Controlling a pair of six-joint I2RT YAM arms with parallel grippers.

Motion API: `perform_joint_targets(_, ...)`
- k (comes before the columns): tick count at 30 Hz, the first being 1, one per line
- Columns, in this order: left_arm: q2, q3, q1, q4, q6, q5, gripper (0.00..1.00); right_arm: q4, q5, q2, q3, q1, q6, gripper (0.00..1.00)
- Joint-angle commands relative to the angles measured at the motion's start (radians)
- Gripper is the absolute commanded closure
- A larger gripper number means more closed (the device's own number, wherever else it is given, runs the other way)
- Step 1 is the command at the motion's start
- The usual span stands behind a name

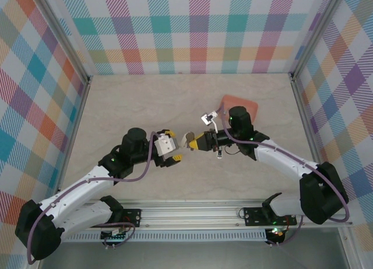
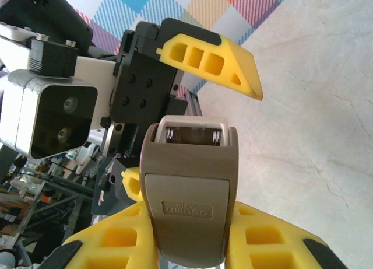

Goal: Load the staples into the stapler

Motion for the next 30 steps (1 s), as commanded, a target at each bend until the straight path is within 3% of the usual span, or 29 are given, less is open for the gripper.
perform_joint_targets(1,-0.02,-0.01,-0.009,0.125,-0.071,0.014,0.28,0.096,-0.058,0.02,-0.007,-0.012,0.051,1.0)
perform_joint_targets(7,-0.012,-0.039,-0.01,0.232,-0.113,0.024,0.34,0.102,-0.054,0.016,-0.006,-0.011,0.056,1.0)
perform_joint_targets(14,-0.015,-0.04,-0.012,0.208,-0.11,0.035,0.4,0.125,-0.055,0.024,-0.004,-0.012,0.069,1.0)
perform_joint_targets(21,-0.013,-0.009,-0.012,0.141,-0.081,0.029,0.65,0.126,-0.051,0.024,-0.01,-0.013,0.07,0.99)
perform_joint_targets(30,-0.012,0.005,-0.015,0.11,-0.076,0.033,0.82,0.134,-0.043,0.024,-0.009,-0.014,0.079,0.98)
